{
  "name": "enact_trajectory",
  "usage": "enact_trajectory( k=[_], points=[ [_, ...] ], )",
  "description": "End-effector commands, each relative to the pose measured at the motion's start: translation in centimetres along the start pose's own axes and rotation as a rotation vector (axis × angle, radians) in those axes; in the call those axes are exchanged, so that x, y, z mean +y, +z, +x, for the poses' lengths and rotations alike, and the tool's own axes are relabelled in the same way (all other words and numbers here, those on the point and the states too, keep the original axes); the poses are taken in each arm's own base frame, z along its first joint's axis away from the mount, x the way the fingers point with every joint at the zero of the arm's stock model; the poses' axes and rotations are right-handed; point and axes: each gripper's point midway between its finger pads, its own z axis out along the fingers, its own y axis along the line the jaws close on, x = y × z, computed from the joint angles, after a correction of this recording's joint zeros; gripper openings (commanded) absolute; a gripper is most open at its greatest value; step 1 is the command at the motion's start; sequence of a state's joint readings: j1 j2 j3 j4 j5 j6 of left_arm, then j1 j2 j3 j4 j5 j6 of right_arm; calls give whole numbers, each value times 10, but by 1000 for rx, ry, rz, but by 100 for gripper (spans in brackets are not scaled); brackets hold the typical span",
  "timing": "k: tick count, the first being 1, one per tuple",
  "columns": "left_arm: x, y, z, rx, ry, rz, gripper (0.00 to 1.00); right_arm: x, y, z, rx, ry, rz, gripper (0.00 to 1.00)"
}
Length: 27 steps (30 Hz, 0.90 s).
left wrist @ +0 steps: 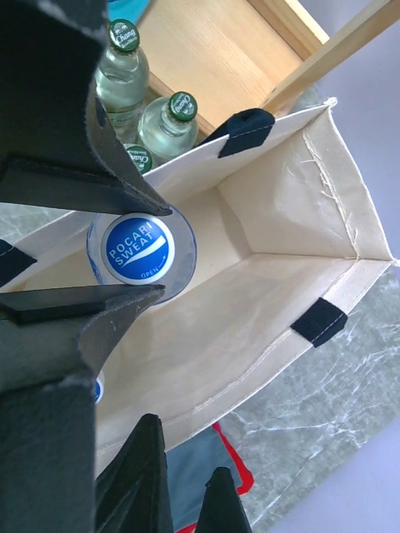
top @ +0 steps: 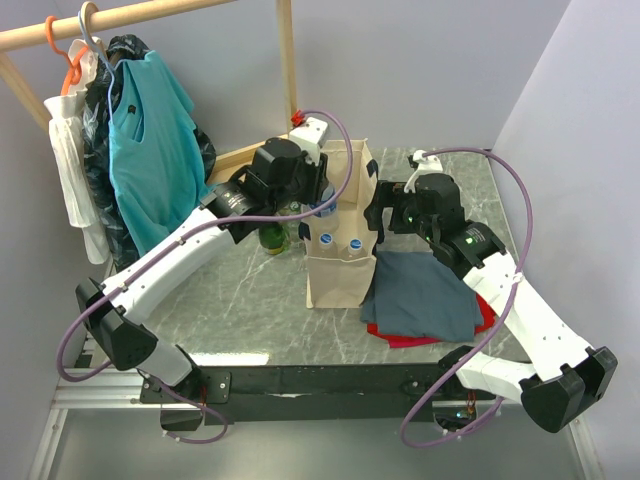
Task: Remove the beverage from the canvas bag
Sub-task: Take out the drink from the canvas bag.
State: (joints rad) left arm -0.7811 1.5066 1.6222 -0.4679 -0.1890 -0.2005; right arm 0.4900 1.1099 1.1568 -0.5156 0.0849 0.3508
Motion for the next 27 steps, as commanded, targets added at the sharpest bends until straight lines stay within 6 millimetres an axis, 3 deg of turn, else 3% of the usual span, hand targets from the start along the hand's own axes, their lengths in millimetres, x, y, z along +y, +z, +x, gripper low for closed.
enact_trajectory(
  k=[1, 9, 27],
  points=[
    [-8, -34, -95, -319, -61, 43, 1, 5, -3, -19, -61, 14, -22, 100],
    [-5, -45, -112, -389, -60, 36, 1, 1, -8, -18, -75, 11, -11, 100],
    [-12, -47, -132, -452, -64, 72, 1, 1, -8, -17, -77, 16, -11, 100]
  ],
)
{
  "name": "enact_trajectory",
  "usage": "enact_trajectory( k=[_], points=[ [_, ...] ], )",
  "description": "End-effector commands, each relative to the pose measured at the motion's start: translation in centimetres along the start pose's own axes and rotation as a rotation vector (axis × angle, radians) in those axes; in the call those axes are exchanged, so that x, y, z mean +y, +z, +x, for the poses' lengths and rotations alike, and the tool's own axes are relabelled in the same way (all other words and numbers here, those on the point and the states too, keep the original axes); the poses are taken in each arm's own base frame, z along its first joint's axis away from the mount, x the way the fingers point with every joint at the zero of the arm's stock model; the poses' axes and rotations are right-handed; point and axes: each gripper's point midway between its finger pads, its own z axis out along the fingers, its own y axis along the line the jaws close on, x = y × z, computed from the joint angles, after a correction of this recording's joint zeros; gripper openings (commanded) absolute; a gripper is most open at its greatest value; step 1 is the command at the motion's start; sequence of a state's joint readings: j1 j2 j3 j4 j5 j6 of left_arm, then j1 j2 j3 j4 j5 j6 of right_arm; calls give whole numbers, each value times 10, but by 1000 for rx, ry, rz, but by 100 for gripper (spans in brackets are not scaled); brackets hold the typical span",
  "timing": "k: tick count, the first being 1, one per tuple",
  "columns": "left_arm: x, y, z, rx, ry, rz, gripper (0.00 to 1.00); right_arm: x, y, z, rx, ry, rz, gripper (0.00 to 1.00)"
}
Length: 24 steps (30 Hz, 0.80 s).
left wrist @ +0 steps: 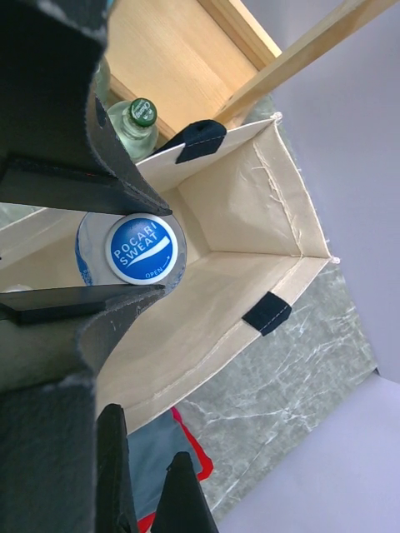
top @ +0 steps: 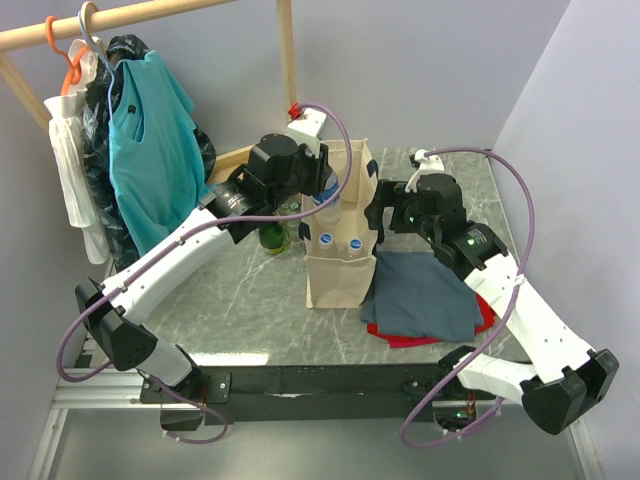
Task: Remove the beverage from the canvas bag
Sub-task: Take out the drink from the canvas bag.
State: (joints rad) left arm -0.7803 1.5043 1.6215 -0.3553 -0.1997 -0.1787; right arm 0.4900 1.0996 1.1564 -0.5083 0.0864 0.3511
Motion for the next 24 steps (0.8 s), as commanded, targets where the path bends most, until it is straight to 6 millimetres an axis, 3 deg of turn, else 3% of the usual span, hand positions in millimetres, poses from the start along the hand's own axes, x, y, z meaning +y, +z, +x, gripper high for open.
enact_trajectory(
  k=[1, 5, 24],
  points=[
    [-11, -41, -114, -359, -71, 66, 1, 1, -4, -13, -59, 13, -8, 100],
    [-12, -51, -129, -408, -96, 78, 1, 3, -4, -13, -58, 15, -19, 100],
    [-4, -82, -162, -527, -96, 56, 1, 4, -4, -13, -55, 14, -26, 100]
  ],
)
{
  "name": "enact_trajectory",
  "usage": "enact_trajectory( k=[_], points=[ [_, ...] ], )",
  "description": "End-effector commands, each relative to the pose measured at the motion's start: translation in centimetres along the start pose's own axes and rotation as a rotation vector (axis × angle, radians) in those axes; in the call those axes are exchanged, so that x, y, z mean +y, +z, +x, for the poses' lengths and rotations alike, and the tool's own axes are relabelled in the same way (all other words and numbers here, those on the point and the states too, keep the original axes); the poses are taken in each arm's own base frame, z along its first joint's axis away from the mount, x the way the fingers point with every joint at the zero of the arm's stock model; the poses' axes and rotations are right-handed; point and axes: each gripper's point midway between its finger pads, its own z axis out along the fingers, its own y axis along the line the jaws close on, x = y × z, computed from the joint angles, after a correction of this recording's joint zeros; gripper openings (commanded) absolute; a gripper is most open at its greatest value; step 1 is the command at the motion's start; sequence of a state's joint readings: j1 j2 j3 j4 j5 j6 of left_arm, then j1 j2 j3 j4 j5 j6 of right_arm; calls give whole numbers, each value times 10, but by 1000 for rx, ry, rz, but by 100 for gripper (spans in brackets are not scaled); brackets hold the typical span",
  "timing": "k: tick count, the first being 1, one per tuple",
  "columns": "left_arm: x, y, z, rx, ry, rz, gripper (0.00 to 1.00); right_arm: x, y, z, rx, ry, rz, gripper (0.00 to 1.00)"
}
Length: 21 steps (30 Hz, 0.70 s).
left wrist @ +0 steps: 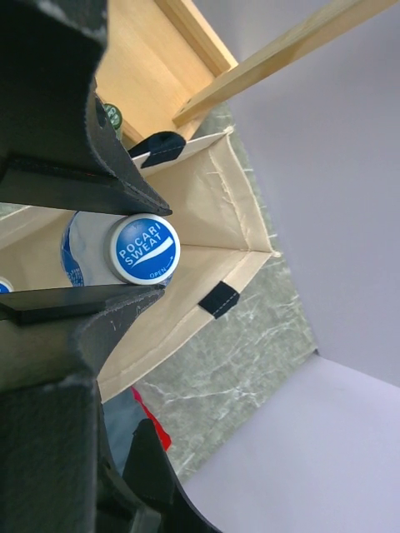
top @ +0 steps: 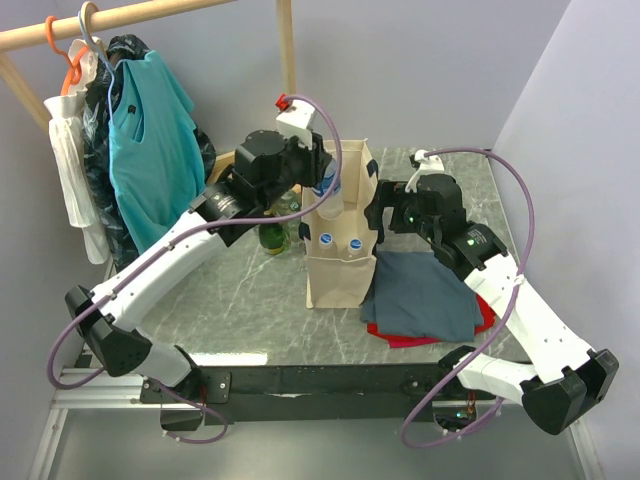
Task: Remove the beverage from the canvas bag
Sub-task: Take out the drink from the canvas bag.
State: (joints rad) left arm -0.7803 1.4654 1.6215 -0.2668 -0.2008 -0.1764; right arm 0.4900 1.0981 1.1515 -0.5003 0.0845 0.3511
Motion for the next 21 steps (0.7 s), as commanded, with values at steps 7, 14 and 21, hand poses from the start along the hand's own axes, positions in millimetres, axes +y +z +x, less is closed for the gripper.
enact_trajectory(
  k=[7, 14, 21],
  points=[
    [-2, -64, -146, -438, -59, 24, 1, 5, -6, -14, -56, 16, -30, 100],
    [3, -78, -159, -480, -57, 11, 1, 7, -7, -15, -56, 18, -40, 100],
    [-1, -86, -175, -535, -62, 35, 1, 10, -5, -14, -49, 23, -54, 100]
  ],
)
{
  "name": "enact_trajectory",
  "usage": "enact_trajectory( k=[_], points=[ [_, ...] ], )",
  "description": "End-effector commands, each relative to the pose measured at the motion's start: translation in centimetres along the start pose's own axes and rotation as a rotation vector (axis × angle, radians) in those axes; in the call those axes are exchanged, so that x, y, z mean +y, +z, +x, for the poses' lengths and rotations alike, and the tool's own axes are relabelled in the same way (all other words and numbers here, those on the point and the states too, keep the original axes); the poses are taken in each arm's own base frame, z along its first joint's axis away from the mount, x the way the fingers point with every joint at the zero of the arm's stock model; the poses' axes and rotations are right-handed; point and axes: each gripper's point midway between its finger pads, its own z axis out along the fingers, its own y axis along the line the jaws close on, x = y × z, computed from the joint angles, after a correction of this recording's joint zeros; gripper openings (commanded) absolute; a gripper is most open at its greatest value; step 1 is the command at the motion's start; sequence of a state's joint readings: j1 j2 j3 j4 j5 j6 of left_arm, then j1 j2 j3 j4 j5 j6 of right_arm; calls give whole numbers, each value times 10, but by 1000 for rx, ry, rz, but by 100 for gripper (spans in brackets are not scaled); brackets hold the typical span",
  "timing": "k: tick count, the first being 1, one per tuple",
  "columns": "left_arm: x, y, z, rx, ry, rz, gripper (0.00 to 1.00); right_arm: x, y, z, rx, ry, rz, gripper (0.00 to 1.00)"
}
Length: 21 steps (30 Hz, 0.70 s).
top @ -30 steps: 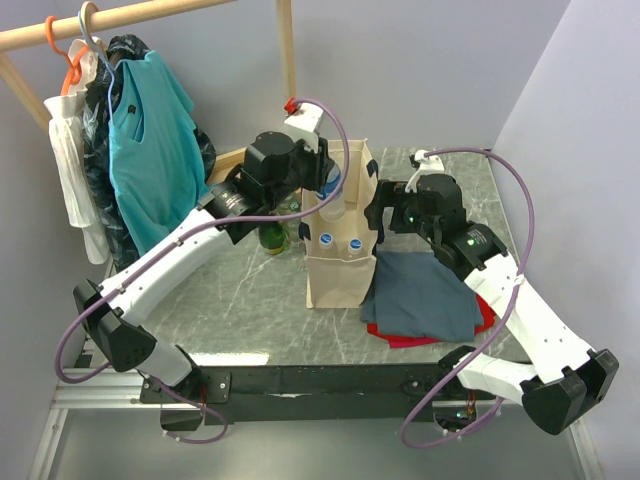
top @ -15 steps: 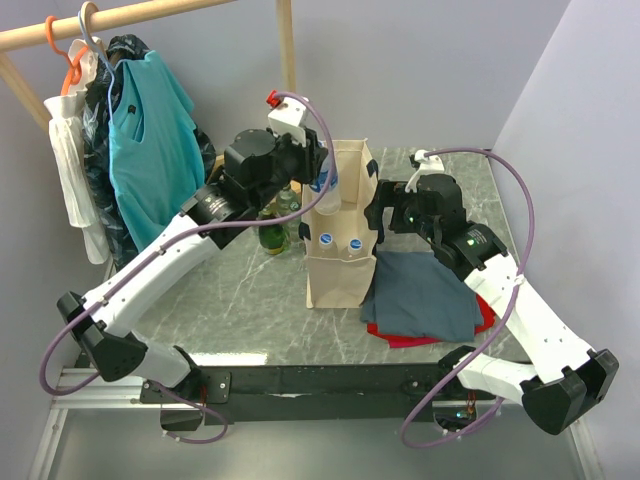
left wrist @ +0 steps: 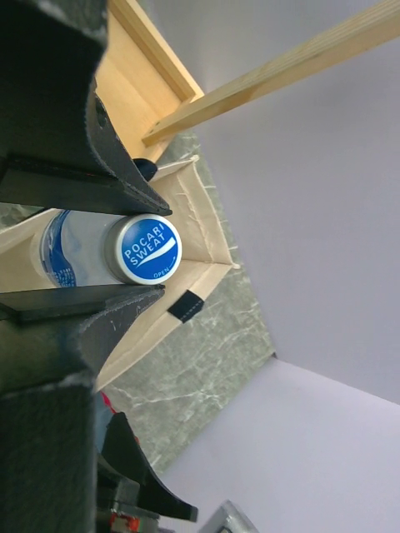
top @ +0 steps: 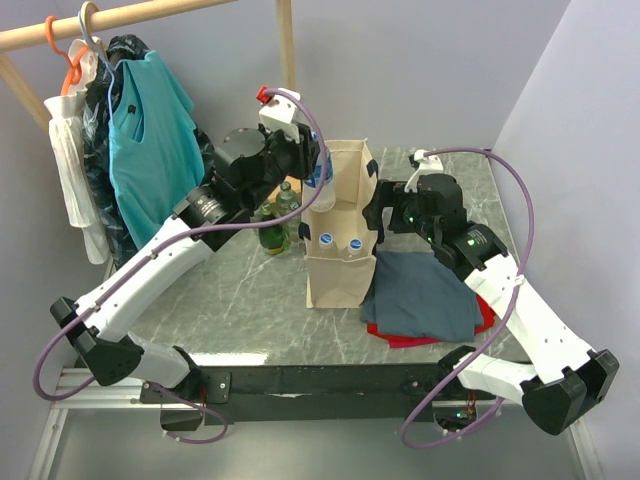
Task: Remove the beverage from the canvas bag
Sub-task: Take out the drink from the canvas bag.
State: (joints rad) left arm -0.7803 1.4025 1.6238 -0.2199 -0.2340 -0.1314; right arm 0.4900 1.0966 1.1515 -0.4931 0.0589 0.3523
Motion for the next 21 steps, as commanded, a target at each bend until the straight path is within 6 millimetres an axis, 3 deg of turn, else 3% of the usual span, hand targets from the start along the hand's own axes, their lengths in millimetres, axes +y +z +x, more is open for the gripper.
enact_trajectory(
  k=[1, 11, 21],
  points=[
    [-3, -49, -144, -421, -88, 43, 1, 5, -4, -13, -48, 20, -26, 100],
    [3, -62, -157, -444, -68, 20, 1, 4, -5, -11, -49, 18, -24, 100],
    [26, -97, -171, -493, -57, -68, 1, 7, -3, -10, -45, 26, -38, 100]
  ],
)
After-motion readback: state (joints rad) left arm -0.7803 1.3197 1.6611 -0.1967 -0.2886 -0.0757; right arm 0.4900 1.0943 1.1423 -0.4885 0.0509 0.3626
